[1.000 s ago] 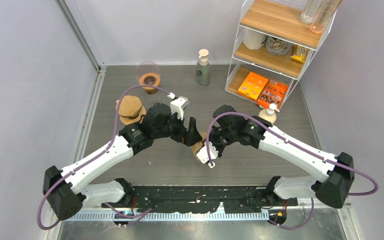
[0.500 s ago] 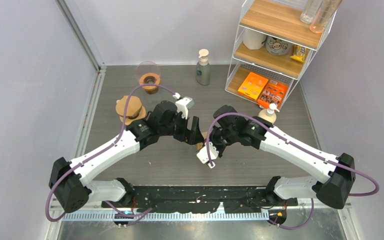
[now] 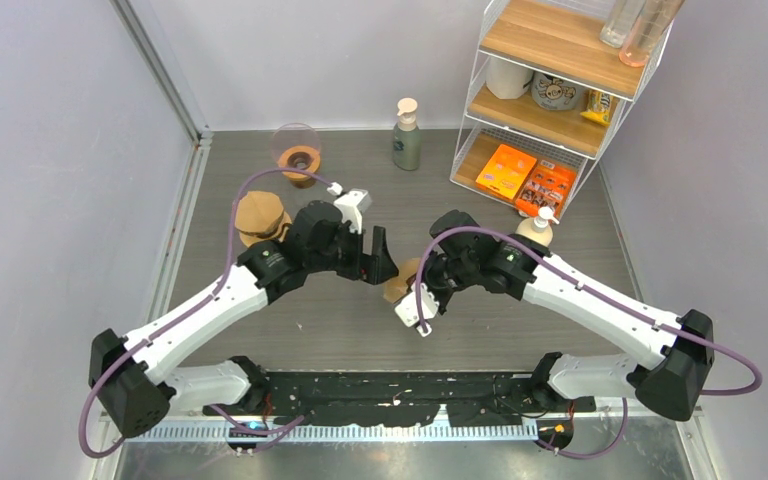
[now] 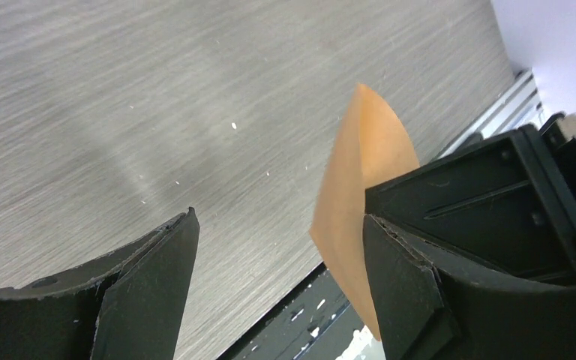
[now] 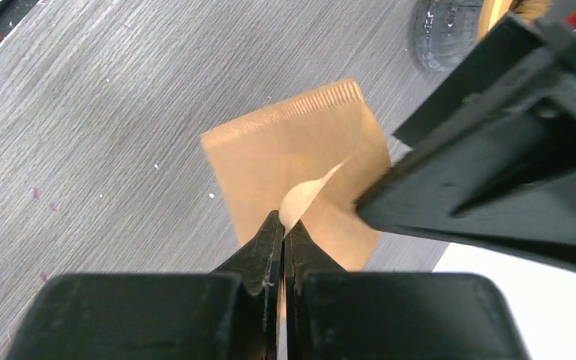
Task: Place the coffee filter in the dripper
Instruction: Adjust the coffee filter.
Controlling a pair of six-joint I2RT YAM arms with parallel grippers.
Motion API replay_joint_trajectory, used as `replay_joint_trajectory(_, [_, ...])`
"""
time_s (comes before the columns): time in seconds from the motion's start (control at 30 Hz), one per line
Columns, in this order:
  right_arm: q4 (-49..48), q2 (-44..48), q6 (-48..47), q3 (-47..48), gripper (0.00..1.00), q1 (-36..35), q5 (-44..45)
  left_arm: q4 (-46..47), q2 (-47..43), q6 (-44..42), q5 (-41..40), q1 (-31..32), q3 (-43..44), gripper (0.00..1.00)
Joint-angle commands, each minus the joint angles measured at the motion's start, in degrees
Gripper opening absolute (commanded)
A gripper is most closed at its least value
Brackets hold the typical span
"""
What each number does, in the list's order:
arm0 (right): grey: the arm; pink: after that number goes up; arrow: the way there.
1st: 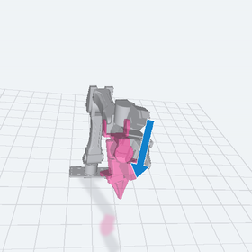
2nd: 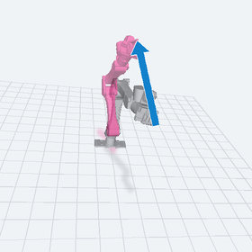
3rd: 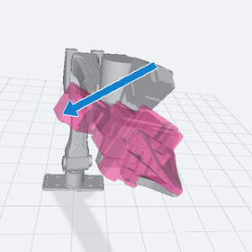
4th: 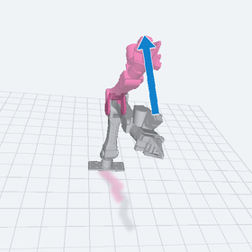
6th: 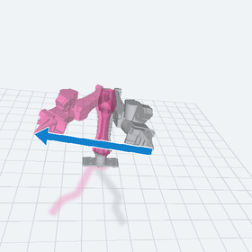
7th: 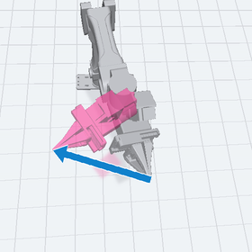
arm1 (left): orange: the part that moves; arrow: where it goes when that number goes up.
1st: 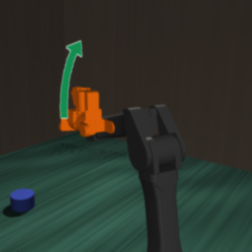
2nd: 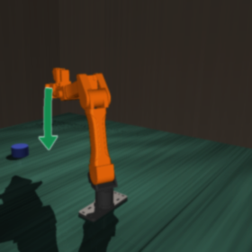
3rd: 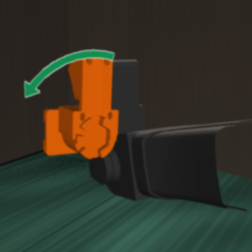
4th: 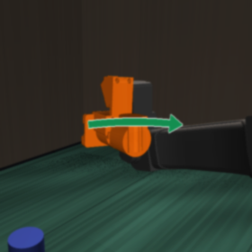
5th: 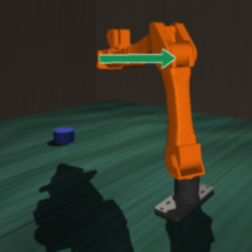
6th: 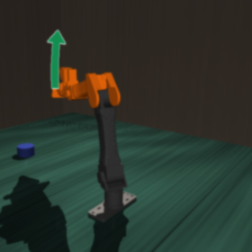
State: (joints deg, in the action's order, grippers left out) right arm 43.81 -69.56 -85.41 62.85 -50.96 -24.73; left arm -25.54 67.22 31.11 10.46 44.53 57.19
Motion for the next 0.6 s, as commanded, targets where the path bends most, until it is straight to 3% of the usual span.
replay_joint_trajectory(0.0, [-0.75, 2.01, -0.59, -0.05, 0.05, -0.5, -0.09, 2.58, -3.91, 3.24, -1.63, -2.72, -0.93, 0.86])
replay_joint_trajectory(0.4, [-0.67, 1.27, -0.65, 0.54, 0.05, -0.91, 0.36, 9.52, -1.72, 0.51, 13.4, -3.24, -2.01, 0.87])
replay_joint_trajectory(0.57, [-0.12, 0.31, -0.62, 1.31, 0.05, -0.9, 0.86, 10.95, -4.38, -3.46, 14.47, -1.93, -4.1, 0.88])
